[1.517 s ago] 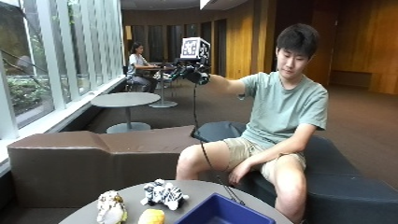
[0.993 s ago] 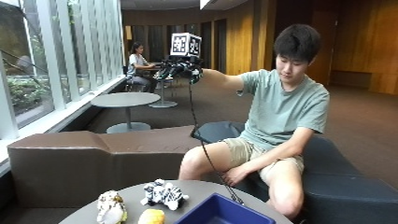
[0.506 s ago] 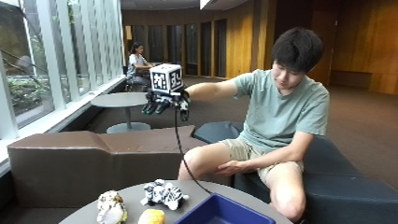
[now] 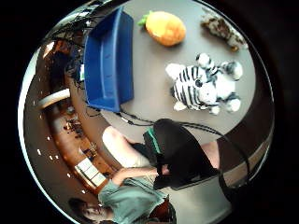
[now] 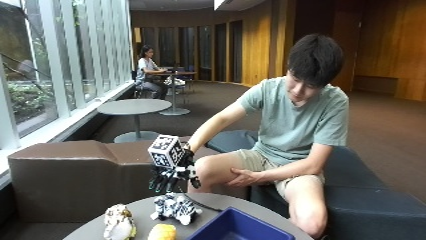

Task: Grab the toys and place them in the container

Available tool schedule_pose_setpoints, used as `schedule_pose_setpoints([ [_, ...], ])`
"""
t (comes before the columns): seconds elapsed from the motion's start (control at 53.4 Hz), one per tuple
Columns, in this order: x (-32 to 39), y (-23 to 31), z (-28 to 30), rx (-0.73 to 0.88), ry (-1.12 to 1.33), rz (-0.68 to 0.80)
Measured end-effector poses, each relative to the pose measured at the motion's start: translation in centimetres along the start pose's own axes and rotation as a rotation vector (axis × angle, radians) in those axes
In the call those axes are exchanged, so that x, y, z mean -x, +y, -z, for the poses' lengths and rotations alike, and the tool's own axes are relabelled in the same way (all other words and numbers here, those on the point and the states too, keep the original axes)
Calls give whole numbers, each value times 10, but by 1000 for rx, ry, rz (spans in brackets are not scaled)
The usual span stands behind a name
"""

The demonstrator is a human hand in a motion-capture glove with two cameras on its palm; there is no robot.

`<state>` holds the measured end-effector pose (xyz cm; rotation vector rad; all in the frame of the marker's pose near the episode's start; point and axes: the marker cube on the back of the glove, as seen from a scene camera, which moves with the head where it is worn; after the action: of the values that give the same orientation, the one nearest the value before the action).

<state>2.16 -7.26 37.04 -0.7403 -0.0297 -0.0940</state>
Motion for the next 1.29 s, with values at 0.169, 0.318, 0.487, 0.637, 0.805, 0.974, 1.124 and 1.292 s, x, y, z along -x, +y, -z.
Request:
schedule_pose_setpoints([
  [0.169,-6,-15,-37,72,36,48],
  [0.318,-14,-24,-60,59,13,50],
  [0.487,-11,-37,-76,61,46,50],
  [0.637,-15,-39,-105,17,143,62],
  [0.805,-7,-54,-96,-17,87,22],
  [0.974,6,-63,-98,-127,10,23],
  [1.124,15,-64,-98,-189,-31,-37],
  [1.292,11,-56,-99,-162,-4,-113],
])
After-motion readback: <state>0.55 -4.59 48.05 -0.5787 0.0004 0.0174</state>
